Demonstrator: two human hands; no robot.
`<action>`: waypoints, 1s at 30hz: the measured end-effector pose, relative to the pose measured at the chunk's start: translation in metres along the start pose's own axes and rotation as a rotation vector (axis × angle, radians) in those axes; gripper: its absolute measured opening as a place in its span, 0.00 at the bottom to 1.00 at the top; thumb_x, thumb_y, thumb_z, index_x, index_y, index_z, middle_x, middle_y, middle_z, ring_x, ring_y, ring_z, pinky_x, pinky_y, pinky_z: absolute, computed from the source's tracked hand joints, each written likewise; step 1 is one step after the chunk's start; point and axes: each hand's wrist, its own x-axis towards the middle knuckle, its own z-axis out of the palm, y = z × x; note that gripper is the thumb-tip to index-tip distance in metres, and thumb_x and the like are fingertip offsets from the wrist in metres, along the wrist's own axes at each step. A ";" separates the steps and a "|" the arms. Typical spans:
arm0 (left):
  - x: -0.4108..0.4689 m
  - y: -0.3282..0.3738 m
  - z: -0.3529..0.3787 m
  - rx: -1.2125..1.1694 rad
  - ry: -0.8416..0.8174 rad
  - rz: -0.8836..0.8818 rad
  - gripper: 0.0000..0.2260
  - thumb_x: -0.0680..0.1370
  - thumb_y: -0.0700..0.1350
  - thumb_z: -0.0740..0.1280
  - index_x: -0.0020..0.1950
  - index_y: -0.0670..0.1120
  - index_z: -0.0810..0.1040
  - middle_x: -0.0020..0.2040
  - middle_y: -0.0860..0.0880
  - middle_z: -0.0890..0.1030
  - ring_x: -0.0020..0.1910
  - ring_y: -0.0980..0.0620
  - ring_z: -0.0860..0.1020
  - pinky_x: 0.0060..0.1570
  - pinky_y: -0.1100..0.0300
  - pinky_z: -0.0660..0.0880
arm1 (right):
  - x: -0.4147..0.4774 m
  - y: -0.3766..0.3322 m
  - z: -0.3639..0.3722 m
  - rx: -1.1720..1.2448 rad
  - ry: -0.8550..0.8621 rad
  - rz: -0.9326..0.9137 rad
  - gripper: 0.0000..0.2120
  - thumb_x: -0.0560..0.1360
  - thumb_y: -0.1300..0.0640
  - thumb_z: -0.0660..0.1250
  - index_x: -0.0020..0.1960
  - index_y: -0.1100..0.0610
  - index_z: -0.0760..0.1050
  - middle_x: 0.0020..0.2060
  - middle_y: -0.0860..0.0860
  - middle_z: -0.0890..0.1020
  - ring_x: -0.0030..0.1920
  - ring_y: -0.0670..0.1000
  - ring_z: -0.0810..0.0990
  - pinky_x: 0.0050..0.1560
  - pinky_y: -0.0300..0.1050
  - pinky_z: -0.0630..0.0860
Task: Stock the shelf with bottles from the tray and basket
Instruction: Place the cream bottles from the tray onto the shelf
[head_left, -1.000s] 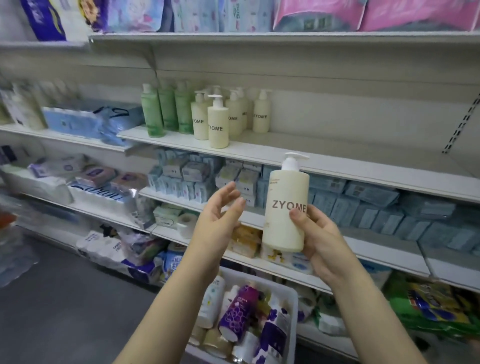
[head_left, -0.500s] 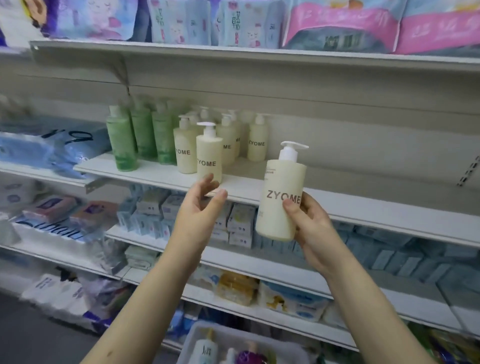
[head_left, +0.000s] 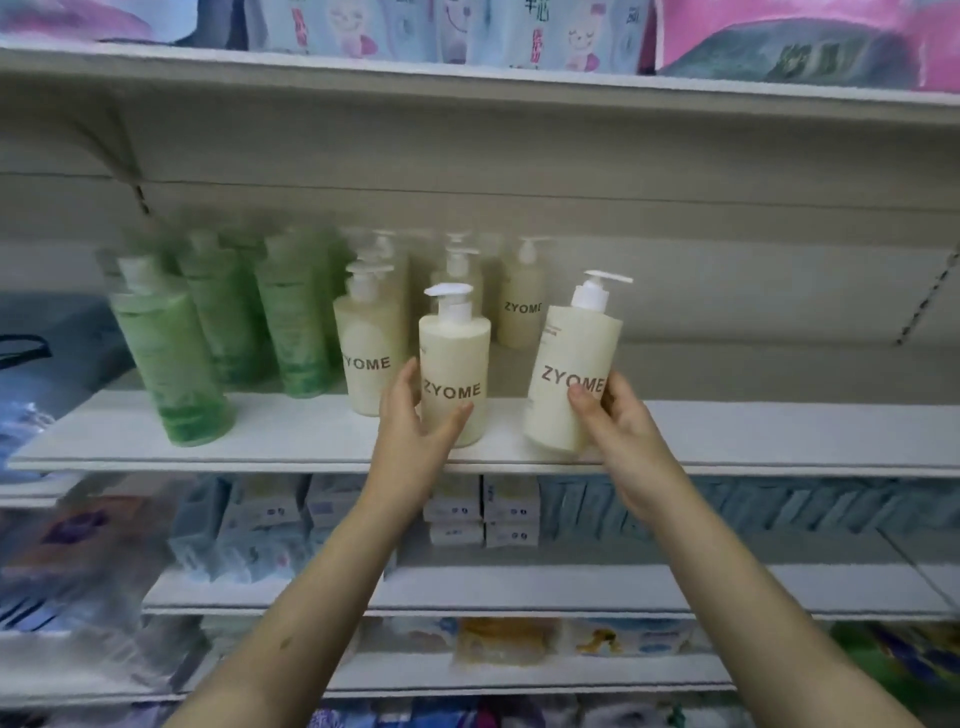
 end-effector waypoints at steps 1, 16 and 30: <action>0.005 -0.003 -0.003 0.000 -0.031 0.009 0.30 0.76 0.49 0.71 0.74 0.51 0.62 0.70 0.54 0.68 0.63 0.61 0.71 0.65 0.59 0.70 | 0.003 0.002 0.003 -0.019 -0.001 0.003 0.23 0.79 0.53 0.63 0.73 0.51 0.65 0.60 0.43 0.80 0.56 0.38 0.80 0.51 0.35 0.77; 0.040 -0.021 -0.033 0.286 -0.308 0.068 0.25 0.72 0.59 0.71 0.66 0.52 0.73 0.60 0.57 0.79 0.56 0.58 0.77 0.55 0.60 0.75 | 0.028 0.005 0.022 -0.295 -0.005 0.068 0.36 0.75 0.54 0.71 0.77 0.49 0.56 0.70 0.45 0.70 0.68 0.46 0.70 0.67 0.45 0.68; 0.040 -0.020 -0.030 0.198 -0.273 0.027 0.28 0.69 0.57 0.74 0.66 0.58 0.67 0.57 0.62 0.76 0.57 0.62 0.76 0.60 0.59 0.74 | 0.090 0.023 0.022 -0.381 0.038 -0.008 0.31 0.77 0.58 0.69 0.74 0.55 0.58 0.64 0.50 0.73 0.59 0.45 0.70 0.59 0.40 0.68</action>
